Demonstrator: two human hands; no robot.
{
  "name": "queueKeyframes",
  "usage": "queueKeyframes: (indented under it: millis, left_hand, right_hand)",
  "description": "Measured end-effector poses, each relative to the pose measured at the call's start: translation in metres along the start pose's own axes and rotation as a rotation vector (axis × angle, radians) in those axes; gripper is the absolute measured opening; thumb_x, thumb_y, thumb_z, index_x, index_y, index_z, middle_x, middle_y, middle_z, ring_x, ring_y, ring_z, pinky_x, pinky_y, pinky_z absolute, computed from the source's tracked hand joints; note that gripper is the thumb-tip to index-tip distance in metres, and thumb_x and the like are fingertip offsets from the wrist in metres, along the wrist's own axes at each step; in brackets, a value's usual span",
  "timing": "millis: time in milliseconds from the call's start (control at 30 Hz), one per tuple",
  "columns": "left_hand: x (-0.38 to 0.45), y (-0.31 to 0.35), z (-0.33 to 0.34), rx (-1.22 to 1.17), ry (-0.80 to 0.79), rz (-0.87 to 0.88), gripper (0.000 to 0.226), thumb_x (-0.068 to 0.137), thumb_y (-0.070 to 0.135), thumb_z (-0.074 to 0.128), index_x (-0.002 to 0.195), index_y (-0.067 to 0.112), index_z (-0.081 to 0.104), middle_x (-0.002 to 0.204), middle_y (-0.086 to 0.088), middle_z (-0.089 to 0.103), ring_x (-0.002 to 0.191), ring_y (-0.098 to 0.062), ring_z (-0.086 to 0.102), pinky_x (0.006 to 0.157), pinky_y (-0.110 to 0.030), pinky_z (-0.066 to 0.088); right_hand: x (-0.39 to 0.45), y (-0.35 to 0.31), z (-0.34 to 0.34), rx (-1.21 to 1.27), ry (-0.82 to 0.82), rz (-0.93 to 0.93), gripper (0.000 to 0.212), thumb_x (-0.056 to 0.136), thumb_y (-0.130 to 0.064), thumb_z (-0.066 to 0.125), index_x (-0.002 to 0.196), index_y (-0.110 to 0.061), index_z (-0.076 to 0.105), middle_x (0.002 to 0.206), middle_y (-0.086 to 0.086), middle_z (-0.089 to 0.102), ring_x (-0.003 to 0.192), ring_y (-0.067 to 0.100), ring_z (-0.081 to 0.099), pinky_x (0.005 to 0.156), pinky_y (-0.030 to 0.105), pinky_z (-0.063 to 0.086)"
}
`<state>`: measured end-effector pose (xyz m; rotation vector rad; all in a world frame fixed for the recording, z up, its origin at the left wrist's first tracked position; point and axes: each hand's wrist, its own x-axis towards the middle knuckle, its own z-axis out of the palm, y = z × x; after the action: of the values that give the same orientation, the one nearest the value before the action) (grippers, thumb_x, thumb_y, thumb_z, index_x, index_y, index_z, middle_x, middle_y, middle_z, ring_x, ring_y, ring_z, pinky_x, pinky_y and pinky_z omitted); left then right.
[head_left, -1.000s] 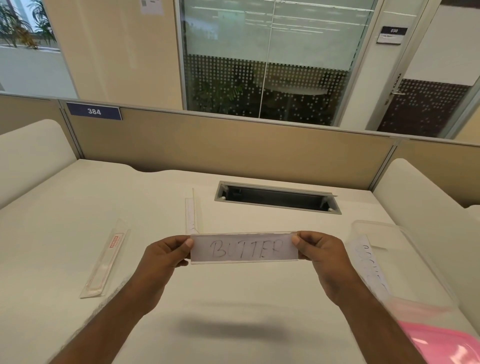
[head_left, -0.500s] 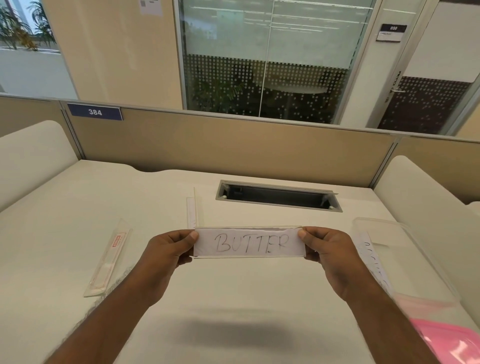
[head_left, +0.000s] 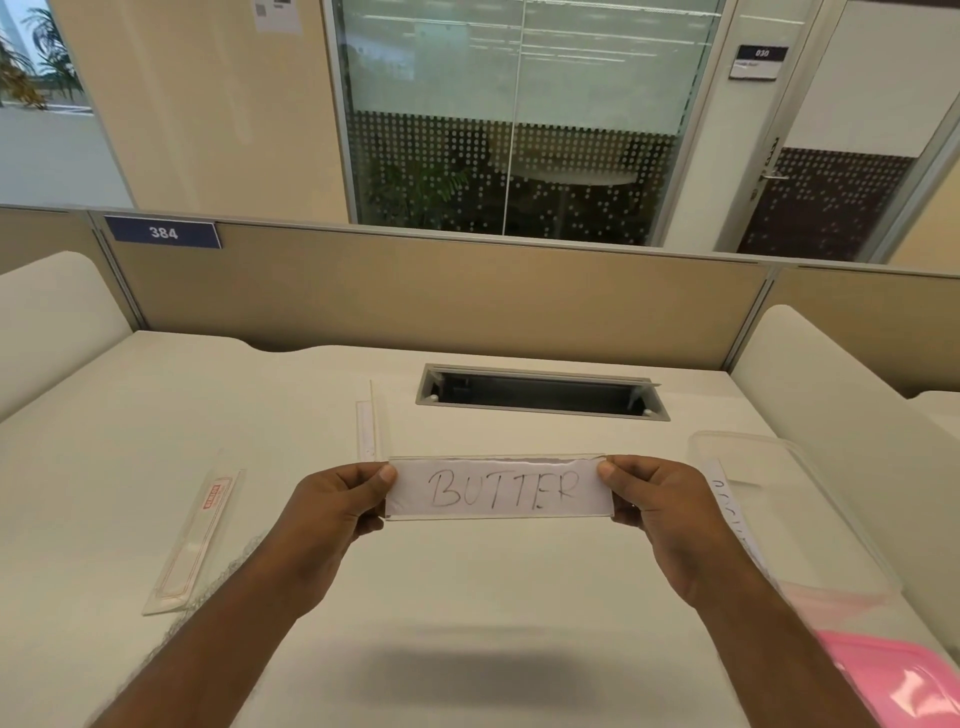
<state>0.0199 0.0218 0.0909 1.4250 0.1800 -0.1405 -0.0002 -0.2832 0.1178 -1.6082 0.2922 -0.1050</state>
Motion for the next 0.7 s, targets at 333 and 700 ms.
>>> queueKeyframes:
  millis: [333,700]
  left_hand:
    - [0.005,0.0,0.013,0.009,-0.009,0.011,0.019,0.091,0.02,0.063,0.095,0.008,0.078,0.098,-0.012,0.078,0.08,-0.019,0.066,0.075,-0.032,0.05]
    - [0.01,-0.006,0.023,0.046,0.068,0.007,0.016,0.093,0.017,0.063,0.096,0.007,0.076,0.103,-0.019,0.075,0.086,-0.026,0.062,0.08,-0.038,0.05]
  right_hand:
    - [0.003,0.001,-0.008,-0.016,0.031,-0.011,0.013,0.09,-0.016,0.063,0.084,-0.02,0.074,0.085,0.002,0.076,0.083,0.025,0.066,0.074,0.033,0.056]
    - [0.004,0.003,-0.016,-0.137,0.05,0.007,0.016,0.088,-0.027,0.067,0.08,-0.016,0.076,0.069,-0.001,0.072,0.069,0.021,0.06,0.068,0.033,0.051]
